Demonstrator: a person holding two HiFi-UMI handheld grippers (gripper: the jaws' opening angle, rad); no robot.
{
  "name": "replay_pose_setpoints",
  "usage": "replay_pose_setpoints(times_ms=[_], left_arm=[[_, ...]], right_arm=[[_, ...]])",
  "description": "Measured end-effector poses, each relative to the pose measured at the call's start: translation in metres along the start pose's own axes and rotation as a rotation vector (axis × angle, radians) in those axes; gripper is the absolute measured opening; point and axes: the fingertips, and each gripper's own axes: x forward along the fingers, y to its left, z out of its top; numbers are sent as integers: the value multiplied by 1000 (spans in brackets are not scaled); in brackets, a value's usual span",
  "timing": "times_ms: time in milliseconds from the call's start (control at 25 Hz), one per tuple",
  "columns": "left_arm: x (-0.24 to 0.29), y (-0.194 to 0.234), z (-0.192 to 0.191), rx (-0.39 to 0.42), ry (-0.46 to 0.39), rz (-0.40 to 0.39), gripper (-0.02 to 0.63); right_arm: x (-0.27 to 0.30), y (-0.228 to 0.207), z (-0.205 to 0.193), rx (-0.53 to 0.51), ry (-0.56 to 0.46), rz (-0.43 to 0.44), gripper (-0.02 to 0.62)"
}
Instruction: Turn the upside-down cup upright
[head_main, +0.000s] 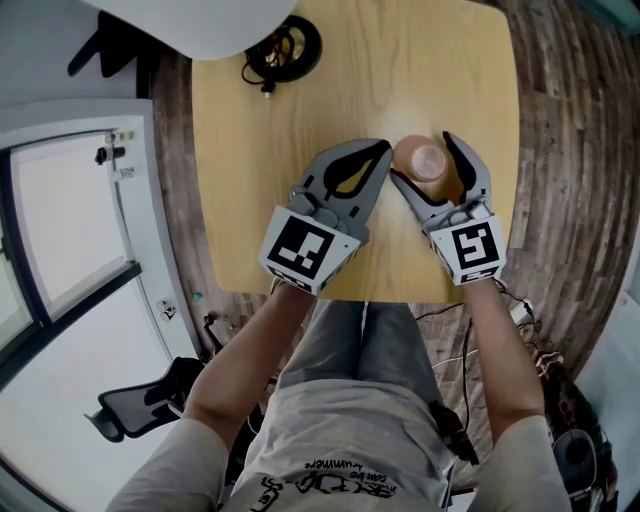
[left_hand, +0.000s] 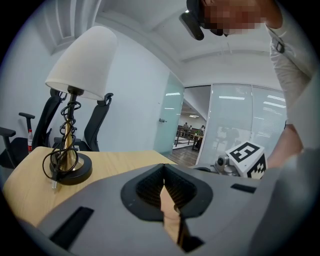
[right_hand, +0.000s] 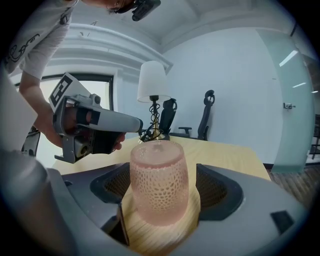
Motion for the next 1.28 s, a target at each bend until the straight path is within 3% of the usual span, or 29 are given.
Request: replay_pose_setpoints(times_ms=[360,680,880,1280], left_arm=[[0,0,-3,1,6,-10,8],[12,-44,13,258,82,-102,8],[14,-41,-3,241,129,-71,8],[11,-45,-11,295,170,-72,8]], right_arm=[[4,-2,-6,-45,17,-5,362],[-2,-3,2,-153,61,-17,360],[-9,-3,8,-196,78,-14,360],[-12,9,3,-339,174,9,360]])
